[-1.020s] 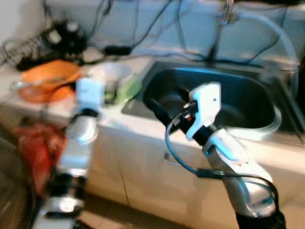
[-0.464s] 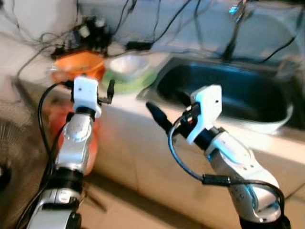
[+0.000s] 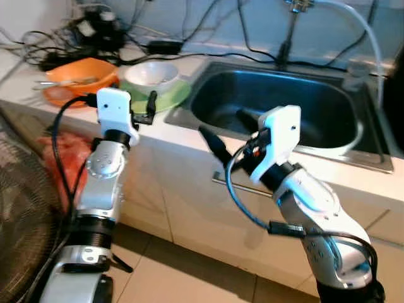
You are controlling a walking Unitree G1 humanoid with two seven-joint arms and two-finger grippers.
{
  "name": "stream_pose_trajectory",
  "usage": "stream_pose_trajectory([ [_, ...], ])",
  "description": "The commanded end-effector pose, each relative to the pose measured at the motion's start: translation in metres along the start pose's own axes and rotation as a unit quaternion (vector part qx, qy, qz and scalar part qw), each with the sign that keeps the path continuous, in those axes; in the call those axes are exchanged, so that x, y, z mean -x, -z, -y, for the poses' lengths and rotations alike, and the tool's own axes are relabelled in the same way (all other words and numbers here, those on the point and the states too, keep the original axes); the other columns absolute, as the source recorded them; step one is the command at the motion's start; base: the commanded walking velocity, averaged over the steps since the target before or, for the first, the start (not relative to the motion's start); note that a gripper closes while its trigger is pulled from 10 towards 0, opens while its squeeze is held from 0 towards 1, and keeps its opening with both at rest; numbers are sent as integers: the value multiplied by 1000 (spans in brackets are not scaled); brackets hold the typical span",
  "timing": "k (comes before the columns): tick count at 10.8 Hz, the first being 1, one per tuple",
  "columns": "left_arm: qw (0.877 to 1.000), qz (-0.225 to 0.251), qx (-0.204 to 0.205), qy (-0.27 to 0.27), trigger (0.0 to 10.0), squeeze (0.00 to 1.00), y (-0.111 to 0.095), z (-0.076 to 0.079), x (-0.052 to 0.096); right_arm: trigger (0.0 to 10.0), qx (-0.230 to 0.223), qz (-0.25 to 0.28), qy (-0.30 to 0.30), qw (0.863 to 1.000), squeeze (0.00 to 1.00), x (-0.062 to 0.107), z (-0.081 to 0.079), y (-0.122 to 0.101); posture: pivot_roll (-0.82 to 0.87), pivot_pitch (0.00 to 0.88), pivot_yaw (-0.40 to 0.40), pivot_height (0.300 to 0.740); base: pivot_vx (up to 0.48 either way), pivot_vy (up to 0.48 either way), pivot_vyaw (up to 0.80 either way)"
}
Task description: Kitchen organization
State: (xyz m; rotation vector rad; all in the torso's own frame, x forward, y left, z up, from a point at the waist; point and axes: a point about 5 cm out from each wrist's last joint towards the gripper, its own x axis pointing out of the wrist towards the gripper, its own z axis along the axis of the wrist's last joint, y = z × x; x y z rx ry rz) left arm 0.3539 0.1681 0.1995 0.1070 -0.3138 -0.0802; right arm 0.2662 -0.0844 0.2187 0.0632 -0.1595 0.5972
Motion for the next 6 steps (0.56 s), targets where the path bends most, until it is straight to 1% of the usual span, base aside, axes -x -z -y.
stream_pose_trajectory([
  [1,1000,13,8,2,10000,0,-10,-1,-3,10000,8,10,14,1000,0,-2,4,-4,-40,0,39,740,0,0,0],
  [2,999,36,21,8,10000,0,-24,5,-3,10000,14,25,28,999,0,-3,9,-9,-37,0,39,740,0,0,0],
  [4,997,63,34,12,10000,0,-41,9,-5,10000,20,40,37,998,0,-6,12,-14,-33,0,38,740,0,0,0],
  [5,995,90,41,17,10000,0,-59,12,-8,10000,29,58,39,997,0,-9,14,-22,-30,0,37,740,322,0,0],
  [6,993,108,41,19,10000,0,-70,14,-9,10000,35,70,40,996,0,-11,14,-27,-29,0,36,740,330,0,0],
])
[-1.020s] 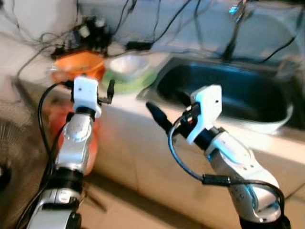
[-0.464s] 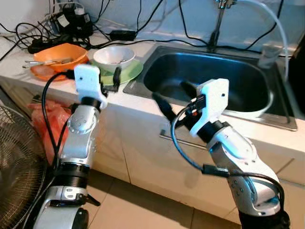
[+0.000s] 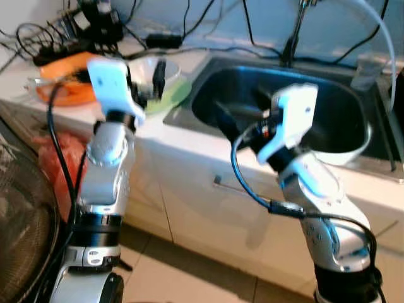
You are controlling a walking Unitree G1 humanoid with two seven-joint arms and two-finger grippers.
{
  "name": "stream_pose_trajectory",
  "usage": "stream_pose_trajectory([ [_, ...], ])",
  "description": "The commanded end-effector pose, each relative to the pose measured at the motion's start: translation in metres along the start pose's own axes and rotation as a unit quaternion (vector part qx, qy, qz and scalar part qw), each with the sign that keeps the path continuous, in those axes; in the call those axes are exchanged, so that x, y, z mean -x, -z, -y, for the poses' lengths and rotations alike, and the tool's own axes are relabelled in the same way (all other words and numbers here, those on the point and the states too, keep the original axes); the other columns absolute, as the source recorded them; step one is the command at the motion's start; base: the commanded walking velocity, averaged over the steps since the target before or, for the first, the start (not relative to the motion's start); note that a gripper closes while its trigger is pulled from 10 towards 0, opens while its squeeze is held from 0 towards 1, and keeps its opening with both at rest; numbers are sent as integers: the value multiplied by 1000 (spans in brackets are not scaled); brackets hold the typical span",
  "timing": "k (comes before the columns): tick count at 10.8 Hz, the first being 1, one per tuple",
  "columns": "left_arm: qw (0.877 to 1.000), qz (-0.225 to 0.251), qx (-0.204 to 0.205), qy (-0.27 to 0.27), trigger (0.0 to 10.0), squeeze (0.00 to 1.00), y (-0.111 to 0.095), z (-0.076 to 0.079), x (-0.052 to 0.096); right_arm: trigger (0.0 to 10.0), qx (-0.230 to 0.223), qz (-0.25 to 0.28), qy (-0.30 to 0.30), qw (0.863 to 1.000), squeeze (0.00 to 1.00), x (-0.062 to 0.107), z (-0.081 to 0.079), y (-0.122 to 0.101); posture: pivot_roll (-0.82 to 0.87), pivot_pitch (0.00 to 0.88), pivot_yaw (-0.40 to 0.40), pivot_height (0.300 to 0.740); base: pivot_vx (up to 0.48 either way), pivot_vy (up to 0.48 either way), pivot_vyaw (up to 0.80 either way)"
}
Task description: Kitchen organization
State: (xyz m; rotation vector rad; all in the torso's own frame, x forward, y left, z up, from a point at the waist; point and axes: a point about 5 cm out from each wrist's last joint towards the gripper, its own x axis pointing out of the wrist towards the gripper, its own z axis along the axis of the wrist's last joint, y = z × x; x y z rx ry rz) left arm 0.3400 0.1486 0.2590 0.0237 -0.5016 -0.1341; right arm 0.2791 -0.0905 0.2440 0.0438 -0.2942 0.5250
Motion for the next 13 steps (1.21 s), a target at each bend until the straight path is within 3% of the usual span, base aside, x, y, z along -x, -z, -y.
stream_pose_trajectory([
  [1,1000,21,3,6,10000,0,-13,3,-5,10000,8,15,9,1000,0,-2,4,-6,-28,0,35,740,360,0,0],
  [3,999,34,5,10,10000,0,-24,6,-4,10000,16,30,14,999,0,-5,6,-12,-25,0,33,740,407,0,0],
  [10,1000,28,6,8,10000,0,-29,8,-4,10000,25,41,13,999,0,-9,7,-14,-17,0,32,740,411,69,0],
  [13,999,28,33,2,10000,0,-29,7,-3,10000,24,37,13,999,0,-7,6,-11,-19,0,33,740,275,0,0],
])
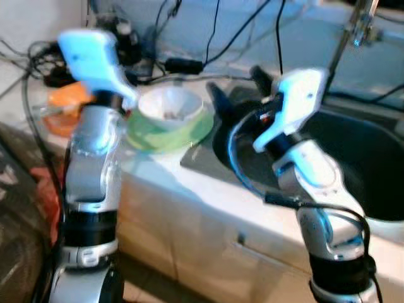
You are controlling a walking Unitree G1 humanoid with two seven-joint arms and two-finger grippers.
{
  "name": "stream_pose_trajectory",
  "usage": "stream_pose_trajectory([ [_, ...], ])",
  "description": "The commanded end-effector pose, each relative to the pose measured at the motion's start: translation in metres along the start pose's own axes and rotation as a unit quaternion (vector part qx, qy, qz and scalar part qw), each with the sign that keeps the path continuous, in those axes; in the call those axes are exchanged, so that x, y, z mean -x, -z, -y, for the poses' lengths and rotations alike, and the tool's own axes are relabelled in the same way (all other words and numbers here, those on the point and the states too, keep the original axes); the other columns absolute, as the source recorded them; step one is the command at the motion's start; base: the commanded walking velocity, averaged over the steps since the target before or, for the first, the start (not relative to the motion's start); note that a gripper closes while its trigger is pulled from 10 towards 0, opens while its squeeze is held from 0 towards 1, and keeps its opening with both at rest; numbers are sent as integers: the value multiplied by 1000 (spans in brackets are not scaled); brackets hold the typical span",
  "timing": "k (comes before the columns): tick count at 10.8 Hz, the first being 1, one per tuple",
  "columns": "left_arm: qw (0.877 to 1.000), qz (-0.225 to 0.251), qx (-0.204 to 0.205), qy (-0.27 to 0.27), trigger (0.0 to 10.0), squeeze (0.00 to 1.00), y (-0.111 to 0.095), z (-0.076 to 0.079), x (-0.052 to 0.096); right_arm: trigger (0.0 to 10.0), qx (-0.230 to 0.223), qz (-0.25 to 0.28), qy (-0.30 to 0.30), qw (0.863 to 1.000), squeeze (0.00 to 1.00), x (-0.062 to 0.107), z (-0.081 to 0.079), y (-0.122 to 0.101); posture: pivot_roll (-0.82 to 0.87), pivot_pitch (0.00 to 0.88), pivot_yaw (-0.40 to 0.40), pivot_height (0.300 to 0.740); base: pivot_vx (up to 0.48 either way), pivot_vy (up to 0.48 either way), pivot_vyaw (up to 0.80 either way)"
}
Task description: Kitchen organization
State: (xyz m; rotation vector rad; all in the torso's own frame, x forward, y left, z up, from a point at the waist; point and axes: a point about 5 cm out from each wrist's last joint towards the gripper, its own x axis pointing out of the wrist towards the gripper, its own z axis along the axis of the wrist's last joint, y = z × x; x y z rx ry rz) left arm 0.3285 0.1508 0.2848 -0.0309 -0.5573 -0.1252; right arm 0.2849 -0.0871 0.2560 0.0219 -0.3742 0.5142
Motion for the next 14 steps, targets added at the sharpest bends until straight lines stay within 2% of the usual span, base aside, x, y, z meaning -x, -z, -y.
stream_pose_trajectory([
  [1,1000,-5,5,14,10000,0,1,10,-1,10000,4,0,10,1000,0,3,6,-1,-18,0,32,740,0,0,0],
  [10,998,-51,3,31,10000,0,21,14,8,10000,9,-11,12,1000,0,3,5,4,-14,0,33,740,0,0,0],
  [14,992,-116,9,48,10000,0,47,19,20,10000,8,-45,4,999,0,6,1,13,-18,0,36,740,0,0,0],
])
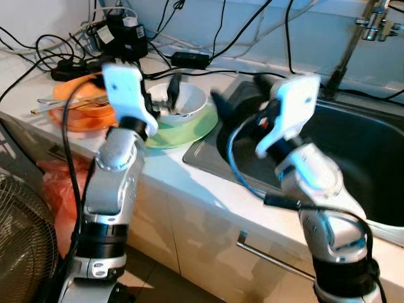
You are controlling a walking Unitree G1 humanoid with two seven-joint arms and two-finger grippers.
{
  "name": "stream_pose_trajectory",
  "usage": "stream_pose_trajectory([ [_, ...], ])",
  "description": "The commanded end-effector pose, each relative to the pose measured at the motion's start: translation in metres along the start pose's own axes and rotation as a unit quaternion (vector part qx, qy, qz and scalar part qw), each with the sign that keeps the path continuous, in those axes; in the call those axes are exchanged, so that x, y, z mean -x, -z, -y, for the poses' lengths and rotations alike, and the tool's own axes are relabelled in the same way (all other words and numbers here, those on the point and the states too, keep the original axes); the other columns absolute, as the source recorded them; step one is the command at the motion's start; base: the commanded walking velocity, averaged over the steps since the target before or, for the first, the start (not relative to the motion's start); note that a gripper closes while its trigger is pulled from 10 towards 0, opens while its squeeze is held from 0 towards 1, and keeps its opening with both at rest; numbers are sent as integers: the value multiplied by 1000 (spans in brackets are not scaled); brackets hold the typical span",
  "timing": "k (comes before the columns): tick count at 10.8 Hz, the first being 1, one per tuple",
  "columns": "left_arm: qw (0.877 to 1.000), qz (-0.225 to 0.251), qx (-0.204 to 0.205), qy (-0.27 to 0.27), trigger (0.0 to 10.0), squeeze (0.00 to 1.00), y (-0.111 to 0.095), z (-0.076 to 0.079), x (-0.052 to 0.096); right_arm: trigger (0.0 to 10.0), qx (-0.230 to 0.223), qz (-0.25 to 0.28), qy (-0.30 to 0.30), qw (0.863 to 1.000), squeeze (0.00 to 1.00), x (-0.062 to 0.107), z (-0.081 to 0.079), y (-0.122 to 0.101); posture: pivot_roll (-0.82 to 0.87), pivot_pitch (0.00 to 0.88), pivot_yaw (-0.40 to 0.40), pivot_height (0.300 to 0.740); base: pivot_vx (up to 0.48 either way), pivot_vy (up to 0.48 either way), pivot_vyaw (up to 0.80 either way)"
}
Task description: Kitchen organization
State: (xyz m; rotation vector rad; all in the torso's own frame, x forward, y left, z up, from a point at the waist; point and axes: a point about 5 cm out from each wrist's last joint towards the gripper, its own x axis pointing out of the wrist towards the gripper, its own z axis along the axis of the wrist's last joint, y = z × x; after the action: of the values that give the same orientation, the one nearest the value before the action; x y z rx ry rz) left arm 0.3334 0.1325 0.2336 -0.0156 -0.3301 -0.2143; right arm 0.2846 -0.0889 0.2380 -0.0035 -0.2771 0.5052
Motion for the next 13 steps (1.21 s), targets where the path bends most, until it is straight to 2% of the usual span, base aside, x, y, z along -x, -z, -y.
stream_pose_trajectory([
  [1,1000,-20,-2,17,10000,0,9,5,2,10000,2,-15,-4,1000,0,2,-2,2,-21,0,38,740,0,0,0],
  [2,1000,-21,-2,18,10000,0,11,5,4,10000,2,-20,-5,1000,0,4,-3,3,-21,0,39,740,0,0,0],
  [6,997,-33,-18,63,10000,0,25,12,11,10000,-24,-93,-51,994,0,15,-17,23,-40,0,51,740,0,0,0],
  [8,996,-39,-24,79,10000,0,31,14,11,10000,-26,-100,-45,994,0,18,-17,23,-55,0,56,740,0,0,0],
  [10,993,-36,-48,104,10000,0,36,15,11,10000,-25,-103,-40,994,0,21,-16,21,-66,0,54,740,0,0,0],
  [13,993,-38,-70,90,10000,0,46,5,11,10000,-32,-116,-44,992,0,28,-18,21,-87,0,52,740,0,0,0],
])
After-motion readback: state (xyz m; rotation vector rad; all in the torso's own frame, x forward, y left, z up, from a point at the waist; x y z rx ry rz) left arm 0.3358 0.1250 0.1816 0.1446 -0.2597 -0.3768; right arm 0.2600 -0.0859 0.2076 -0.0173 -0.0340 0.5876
